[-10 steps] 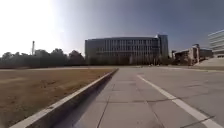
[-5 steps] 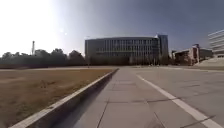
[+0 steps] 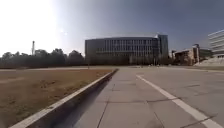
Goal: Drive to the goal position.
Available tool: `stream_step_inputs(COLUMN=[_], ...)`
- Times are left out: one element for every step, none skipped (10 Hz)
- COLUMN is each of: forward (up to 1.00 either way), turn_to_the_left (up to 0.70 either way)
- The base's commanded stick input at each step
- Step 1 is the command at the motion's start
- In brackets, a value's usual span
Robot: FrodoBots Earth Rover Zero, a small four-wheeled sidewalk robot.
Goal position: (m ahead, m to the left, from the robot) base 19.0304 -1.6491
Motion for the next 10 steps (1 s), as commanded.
stream_step_inputs(forward=[0.05, 0.04, 0.05, 0.05, 0.05, 0.05, 0.05, 0.05, 0.05, 0.05], turn_to_the_left=[0.0, 0.0, 0.0, 0.0, 0.0, 0.0, 0.0, 0.0, 0.0, 0.0])
